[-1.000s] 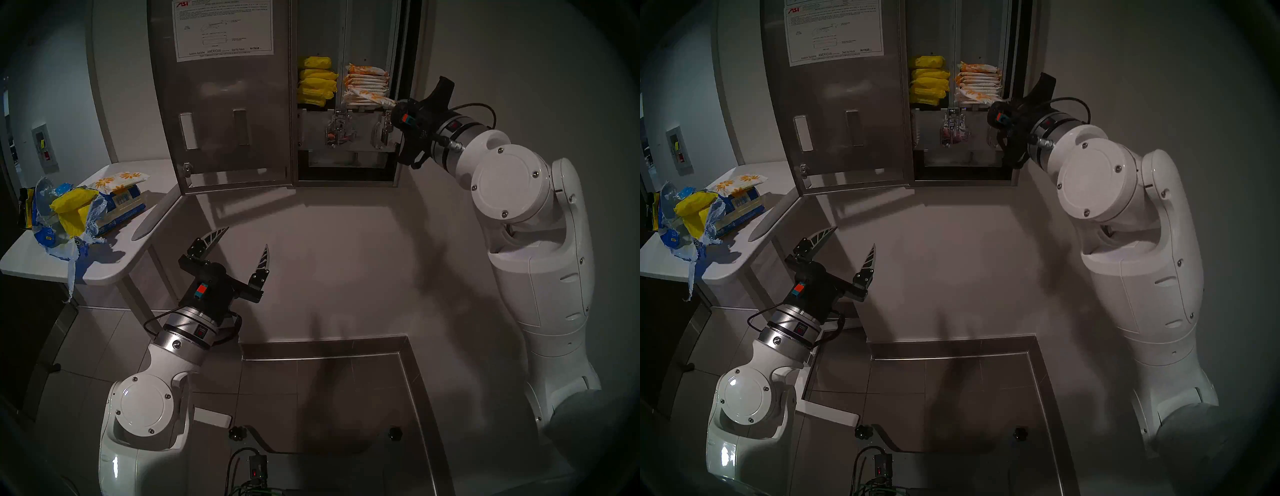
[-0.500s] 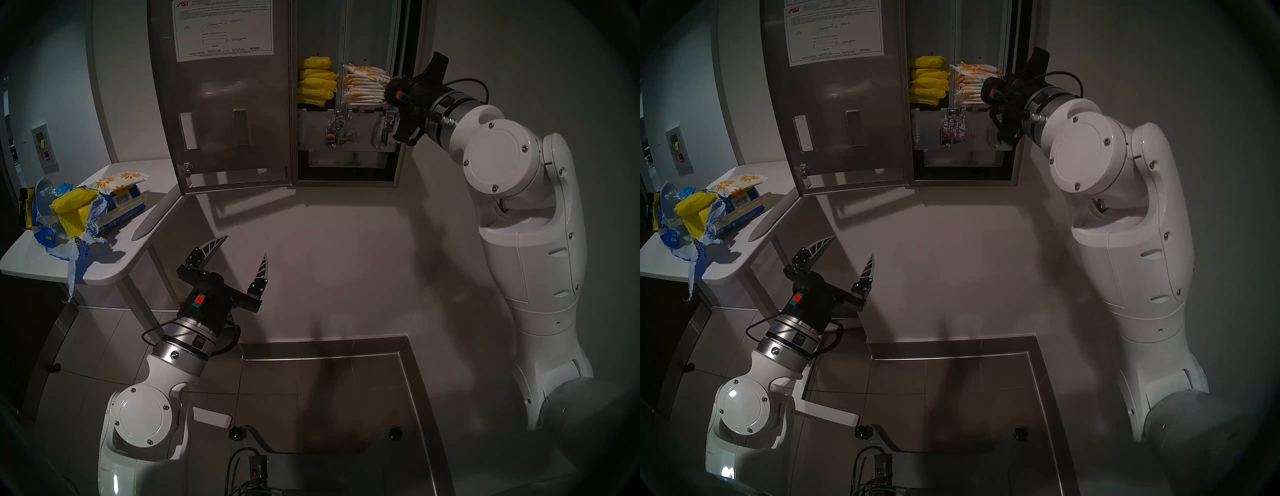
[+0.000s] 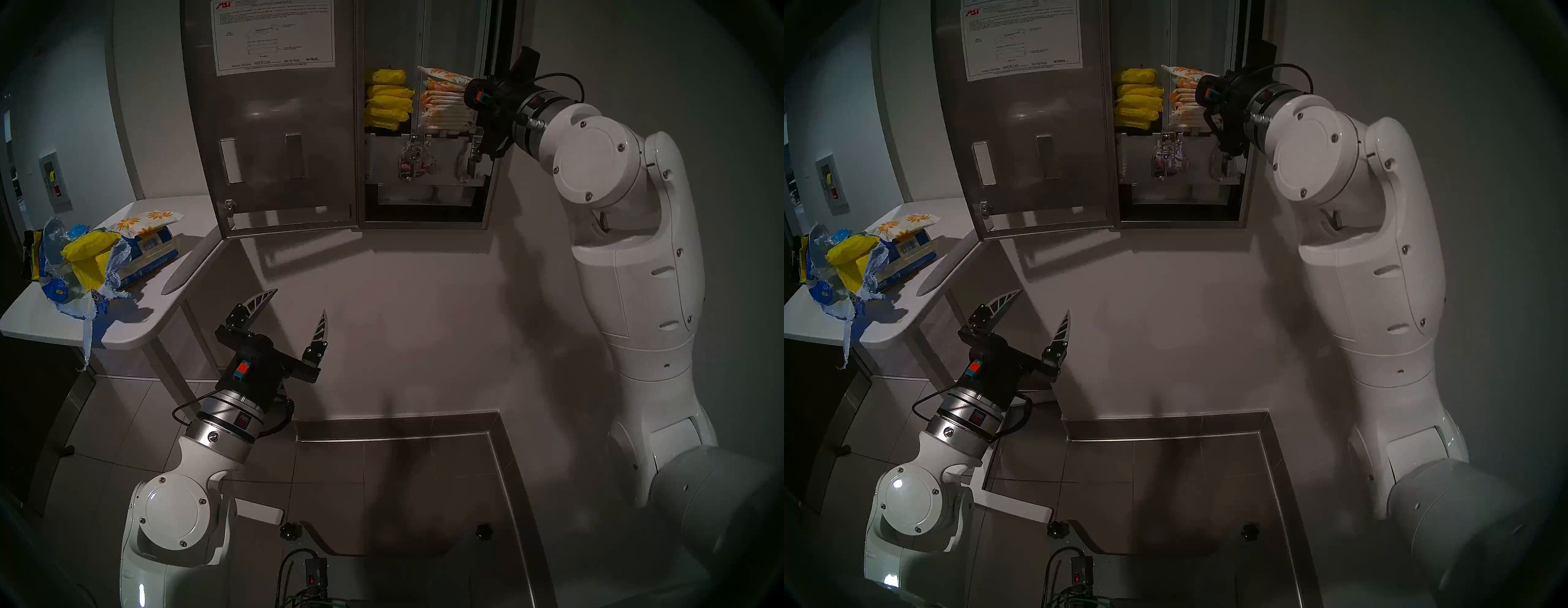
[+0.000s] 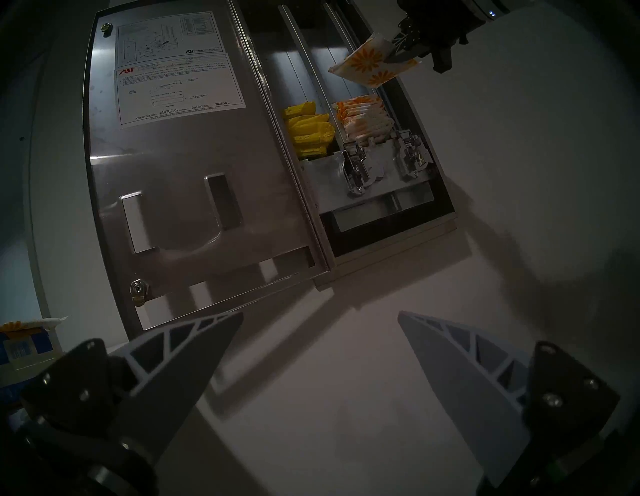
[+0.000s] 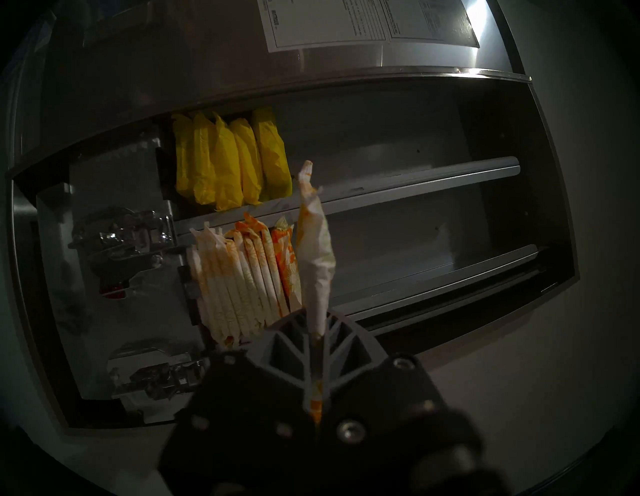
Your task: Open the dispenser door, put the pads inside, close the door
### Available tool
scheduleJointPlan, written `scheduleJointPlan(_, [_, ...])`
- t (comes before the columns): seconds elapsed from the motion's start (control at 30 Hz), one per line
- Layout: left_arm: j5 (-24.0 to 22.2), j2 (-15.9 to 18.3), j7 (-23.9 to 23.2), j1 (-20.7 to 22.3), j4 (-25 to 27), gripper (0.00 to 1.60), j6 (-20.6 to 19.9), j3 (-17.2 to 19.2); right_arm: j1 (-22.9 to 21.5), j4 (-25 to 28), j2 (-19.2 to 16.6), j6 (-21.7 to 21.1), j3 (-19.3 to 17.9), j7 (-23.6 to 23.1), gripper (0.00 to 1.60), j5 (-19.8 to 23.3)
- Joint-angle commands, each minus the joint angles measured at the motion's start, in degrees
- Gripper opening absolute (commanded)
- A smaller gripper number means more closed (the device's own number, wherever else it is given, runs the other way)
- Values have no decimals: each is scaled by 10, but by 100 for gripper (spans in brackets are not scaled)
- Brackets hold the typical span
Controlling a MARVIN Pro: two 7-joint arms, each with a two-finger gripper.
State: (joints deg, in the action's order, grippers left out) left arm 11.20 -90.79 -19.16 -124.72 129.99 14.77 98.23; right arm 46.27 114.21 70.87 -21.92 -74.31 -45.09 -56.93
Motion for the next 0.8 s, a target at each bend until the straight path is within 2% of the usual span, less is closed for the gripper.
scheduleJointPlan(0.0, [-4, 1, 0, 5, 20, 160, 11, -2, -65, -21, 22, 8, -1, 2, 0, -22])
scheduleJointPlan(0.17, [-4, 1, 0, 5, 20, 160, 11, -1, -91, -53, 31, 13, 5, -2, 0, -31])
scheduleJointPlan(0.2, [-4, 1, 0, 5, 20, 160, 11, -1, -82, -51, 39, 20, -2, 2, 0, -37])
scheduleJointPlan(0.27, [-4, 1, 0, 5, 20, 160, 11, -1, -100, -68, 38, 18, 7, -2, 0, -36])
scheduleJointPlan(0.77, [-5, 1, 0, 4, 21, 160, 12, -1, -143, -139, 61, 31, 16, 4, 0, -45])
